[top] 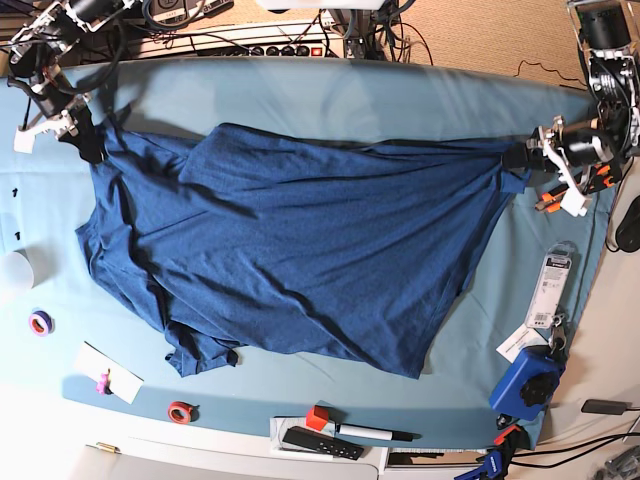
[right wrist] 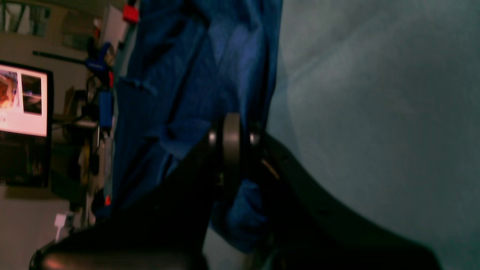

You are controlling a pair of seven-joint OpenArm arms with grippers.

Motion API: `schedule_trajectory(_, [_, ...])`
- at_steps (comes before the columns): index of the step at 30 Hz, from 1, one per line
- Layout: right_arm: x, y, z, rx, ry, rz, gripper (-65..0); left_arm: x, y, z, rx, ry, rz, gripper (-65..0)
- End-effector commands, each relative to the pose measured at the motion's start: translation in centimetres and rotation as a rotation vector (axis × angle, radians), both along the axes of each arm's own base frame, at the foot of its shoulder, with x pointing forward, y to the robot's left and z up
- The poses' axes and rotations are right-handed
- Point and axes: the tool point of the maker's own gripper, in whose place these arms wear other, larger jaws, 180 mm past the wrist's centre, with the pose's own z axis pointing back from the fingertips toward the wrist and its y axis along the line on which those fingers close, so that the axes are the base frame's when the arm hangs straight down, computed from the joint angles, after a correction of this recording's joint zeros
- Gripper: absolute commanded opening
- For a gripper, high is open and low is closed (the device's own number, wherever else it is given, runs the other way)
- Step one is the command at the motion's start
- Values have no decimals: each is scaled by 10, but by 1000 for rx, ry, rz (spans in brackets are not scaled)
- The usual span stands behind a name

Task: Layout the t-shirt on the table in an organized manner, then fold the t-shirt properly
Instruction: 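Pull both grippers outward, spreading the shirt wide across the table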

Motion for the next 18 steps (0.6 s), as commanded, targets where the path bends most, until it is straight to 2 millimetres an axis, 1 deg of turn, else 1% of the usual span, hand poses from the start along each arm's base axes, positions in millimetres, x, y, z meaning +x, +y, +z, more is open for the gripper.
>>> schedule_trajectory(1, [3,-13,18,-34,-48,-8,-650,-7,9,0,41,22,-22,-650])
schedule_trajectory(6, [-9,-24,27,-42,-62,-19,-650,-21,8,-4,35,53,-50,-650])
schedule_trajectory(13, [-27,-43,35,-89,-34,-35,-650,-40,5,0,74,61,-101,-650])
schedule_trajectory(16, [-32,-47,36,-102,-19,-34,-650,-46,9,3,85,59,-91,-650])
schedule_trajectory(18, [-33,-49,37,-109,-14,-31,-650,-49,16,3,92,61,-70,-650])
